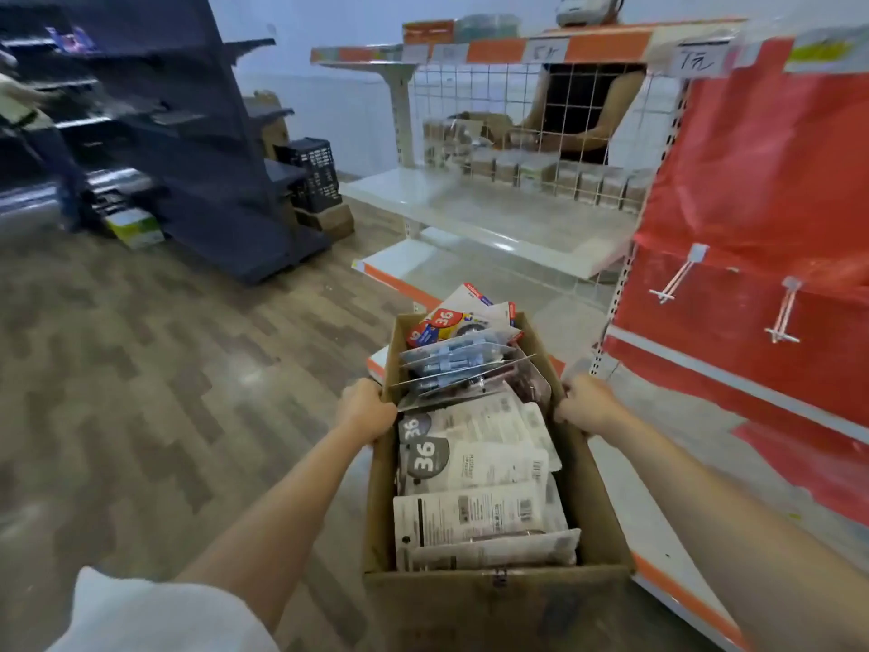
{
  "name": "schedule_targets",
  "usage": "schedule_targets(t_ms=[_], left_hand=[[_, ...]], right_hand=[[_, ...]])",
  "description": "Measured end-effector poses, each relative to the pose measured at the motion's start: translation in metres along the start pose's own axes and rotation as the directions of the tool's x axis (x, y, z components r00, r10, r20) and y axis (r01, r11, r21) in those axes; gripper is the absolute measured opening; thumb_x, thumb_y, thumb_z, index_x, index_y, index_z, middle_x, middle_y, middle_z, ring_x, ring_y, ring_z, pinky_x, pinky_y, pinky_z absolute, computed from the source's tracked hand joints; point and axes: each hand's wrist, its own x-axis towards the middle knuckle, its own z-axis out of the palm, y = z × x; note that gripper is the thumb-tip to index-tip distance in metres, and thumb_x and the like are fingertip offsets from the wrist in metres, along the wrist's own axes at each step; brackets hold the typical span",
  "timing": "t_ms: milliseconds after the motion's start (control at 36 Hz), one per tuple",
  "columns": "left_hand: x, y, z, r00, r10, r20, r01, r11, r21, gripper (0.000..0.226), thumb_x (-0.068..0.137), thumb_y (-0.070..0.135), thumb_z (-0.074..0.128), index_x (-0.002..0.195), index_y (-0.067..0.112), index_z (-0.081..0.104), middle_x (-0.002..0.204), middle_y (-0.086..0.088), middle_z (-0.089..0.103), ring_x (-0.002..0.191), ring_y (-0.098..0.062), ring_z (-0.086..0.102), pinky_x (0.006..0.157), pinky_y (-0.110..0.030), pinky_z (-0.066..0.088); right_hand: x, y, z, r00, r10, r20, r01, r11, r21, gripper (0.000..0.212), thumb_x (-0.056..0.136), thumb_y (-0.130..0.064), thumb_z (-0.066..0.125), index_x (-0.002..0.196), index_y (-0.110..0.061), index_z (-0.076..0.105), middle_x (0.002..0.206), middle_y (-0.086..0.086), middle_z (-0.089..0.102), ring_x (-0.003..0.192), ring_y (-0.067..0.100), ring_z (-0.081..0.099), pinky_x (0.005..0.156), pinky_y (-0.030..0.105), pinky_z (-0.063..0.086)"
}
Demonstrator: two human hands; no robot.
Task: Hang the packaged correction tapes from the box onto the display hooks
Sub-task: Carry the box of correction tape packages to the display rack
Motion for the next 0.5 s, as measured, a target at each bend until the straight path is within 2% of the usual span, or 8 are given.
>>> schedule_targets(t_ms=[83, 167, 222, 306, 389, 500], left_hand=[[0.041, 0.019, 0.005, 0.998, 0.054, 0.044, -0.056, 0.997, 0.047, 0.02, 0.078, 0.009, 0.052, 0.093, 0.005, 0.066, 0.093, -0.015, 0.067, 0.084, -0.028, 0.066, 0.071, -0.035, 0.056], [0.067, 0.04, 0.011, 0.99, 0.112, 0.08, -0.12, 0.987, 0.102, 0.015, 0.08, 0.007, 0.051, 0.088, 0.003, 0.063, 0.09, -0.016, 0.066, 0.083, -0.032, 0.065, 0.069, -0.036, 0.057], [0.084, 0.054, 0.016, 0.98, 0.165, 0.111, -0.177, 0.979, 0.104, 0.018, 0.081, 0.008, 0.051, 0.092, 0.003, 0.065, 0.093, -0.017, 0.066, 0.085, -0.033, 0.064, 0.071, -0.037, 0.057], [0.11, 0.072, 0.026, 0.955, 0.238, 0.175, -0.264, 0.954, 0.143, 0.018, 0.082, 0.01, 0.053, 0.094, 0.004, 0.066, 0.095, -0.015, 0.065, 0.09, -0.032, 0.062, 0.076, -0.036, 0.054], [0.129, 0.091, 0.037, 0.912, 0.319, 0.257, -0.362, 0.922, 0.139, 0.012, 0.084, 0.009, 0.053, 0.088, 0.006, 0.065, 0.085, -0.01, 0.062, 0.079, -0.025, 0.057, 0.064, -0.03, 0.044], [0.151, 0.116, 0.054, 0.829, 0.389, 0.402, -0.463, 0.881, 0.102, 0.016, 0.087, 0.007, 0.051, 0.095, 0.003, 0.065, 0.082, -0.012, 0.065, 0.06, -0.02, 0.058, 0.044, -0.023, 0.045]], right_hand=[[0.021, 0.002, -0.011, 0.999, 0.039, -0.028, -0.038, 0.999, 0.036, 0.01, 0.08, 0.002, 0.056, 0.077, -0.007, 0.053, 0.075, 0.011, 0.056, 0.073, 0.031, 0.06, 0.051, 0.032, 0.052], [0.032, 0.004, -0.023, 0.993, 0.092, -0.073, -0.089, 0.995, 0.052, 0.012, 0.079, 0.002, 0.057, 0.078, -0.01, 0.053, 0.074, 0.009, 0.055, 0.072, 0.031, 0.06, 0.057, 0.034, 0.054], [0.038, 0.007, -0.03, 0.986, 0.13, -0.109, -0.124, 0.991, 0.058, 0.017, 0.079, 0.002, 0.057, 0.073, -0.013, 0.05, 0.074, 0.009, 0.056, 0.075, 0.033, 0.062, 0.059, 0.036, 0.055], [0.041, 0.009, -0.038, 0.967, 0.209, -0.146, -0.198, 0.976, 0.086, 0.021, 0.08, 0.002, 0.057, 0.069, -0.013, 0.048, 0.072, 0.009, 0.055, 0.069, 0.031, 0.061, 0.048, 0.03, 0.051], [0.04, 0.014, -0.041, 0.932, 0.305, -0.196, -0.281, 0.95, 0.138, 0.015, 0.079, 0.002, 0.057, 0.071, -0.009, 0.051, 0.072, 0.009, 0.056, 0.073, 0.035, 0.064, 0.049, 0.031, 0.051], [0.031, 0.021, -0.042, 0.865, 0.431, -0.257, -0.385, 0.898, 0.213, 0.009, 0.08, 0.0, 0.057, 0.086, -0.004, 0.051, 0.085, 0.015, 0.057, 0.077, 0.038, 0.065, 0.048, 0.033, 0.053]])
